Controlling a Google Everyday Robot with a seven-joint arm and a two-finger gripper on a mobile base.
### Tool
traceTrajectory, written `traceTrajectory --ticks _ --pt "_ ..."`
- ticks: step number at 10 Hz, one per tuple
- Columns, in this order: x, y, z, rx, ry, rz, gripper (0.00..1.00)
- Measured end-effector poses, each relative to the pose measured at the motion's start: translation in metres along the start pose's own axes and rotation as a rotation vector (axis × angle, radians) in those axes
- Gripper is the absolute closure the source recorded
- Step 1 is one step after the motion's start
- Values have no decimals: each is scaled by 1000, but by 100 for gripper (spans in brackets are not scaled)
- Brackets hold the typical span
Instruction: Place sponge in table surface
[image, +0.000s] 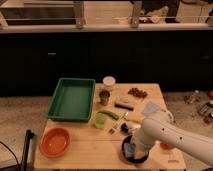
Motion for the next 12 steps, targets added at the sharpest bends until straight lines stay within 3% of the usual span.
traceTrajectory --ticks 3,5,9,12 --pt "-10 8 -27 51 7 -34 100" --pt "-29 15 -41 89 15 -84 100" --pt "-89 26 -54 130 23 -221 100" --pt "-143 23 -58 152 37 -401 100"
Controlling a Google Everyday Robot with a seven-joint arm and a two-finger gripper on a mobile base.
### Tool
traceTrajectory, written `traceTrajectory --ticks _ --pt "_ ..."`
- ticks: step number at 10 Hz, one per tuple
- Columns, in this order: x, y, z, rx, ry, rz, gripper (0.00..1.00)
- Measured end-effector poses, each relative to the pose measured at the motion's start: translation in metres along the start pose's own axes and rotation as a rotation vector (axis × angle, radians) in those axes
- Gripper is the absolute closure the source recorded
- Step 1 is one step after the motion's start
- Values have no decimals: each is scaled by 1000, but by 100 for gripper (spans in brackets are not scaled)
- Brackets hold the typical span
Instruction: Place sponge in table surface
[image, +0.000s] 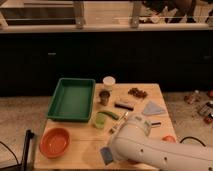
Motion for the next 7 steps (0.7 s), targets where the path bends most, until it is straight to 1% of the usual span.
traceTrajectory --ticks 1,2,3,4,5,6,7 --pt "-10 -6 0 -1 -5 -65 100" --pt "-16 -10 1 -14 -7 -125 100" --pt "-26 -18 5 -25 -27 -184 100" --pt "-31 -23 9 -44 -44 -224 100" --pt "-30 -24 13 -68 -53 -246 100" --pt "-38 -30 21 -88 -77 -281 100" --pt "-41 -32 26 -107 -90 -297 100"
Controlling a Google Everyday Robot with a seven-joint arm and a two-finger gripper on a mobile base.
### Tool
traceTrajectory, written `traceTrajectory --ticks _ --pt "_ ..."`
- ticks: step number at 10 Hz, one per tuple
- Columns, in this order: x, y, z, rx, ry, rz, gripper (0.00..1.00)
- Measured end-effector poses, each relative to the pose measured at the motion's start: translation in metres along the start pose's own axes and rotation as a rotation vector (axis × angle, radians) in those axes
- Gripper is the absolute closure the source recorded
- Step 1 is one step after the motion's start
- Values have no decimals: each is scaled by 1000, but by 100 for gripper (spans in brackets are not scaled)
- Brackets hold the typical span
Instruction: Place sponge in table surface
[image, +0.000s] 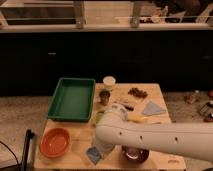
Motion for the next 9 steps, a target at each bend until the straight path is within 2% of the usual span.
traceTrajectory --ticks 1,2,9 --pt "1 -3 6 -25 -23 -14 100" --pt "0 -11 12 -32 -49 -24 100" --pt "15 -30 44 -106 -133 -27 100"
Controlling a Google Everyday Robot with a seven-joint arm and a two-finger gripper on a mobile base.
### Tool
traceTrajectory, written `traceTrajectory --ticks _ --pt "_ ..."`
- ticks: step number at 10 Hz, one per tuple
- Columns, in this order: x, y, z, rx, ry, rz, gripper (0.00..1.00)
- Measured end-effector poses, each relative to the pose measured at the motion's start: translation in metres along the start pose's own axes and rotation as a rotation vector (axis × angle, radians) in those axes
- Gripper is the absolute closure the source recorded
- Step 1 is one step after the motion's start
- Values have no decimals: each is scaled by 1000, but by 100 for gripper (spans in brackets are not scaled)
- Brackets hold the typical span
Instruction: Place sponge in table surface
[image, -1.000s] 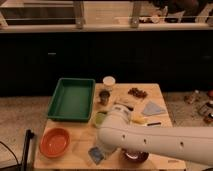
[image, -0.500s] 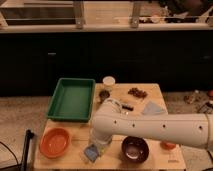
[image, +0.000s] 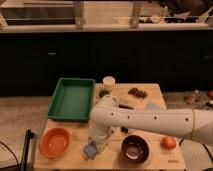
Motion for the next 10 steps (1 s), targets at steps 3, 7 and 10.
traceTrajectory --ticks 3,7,10 --pt "3 1 14 9 -26 -21 87" --pt "6 -1 29 47 -62 -55 48" --pt "17 -7 27 68 -74 -51 21"
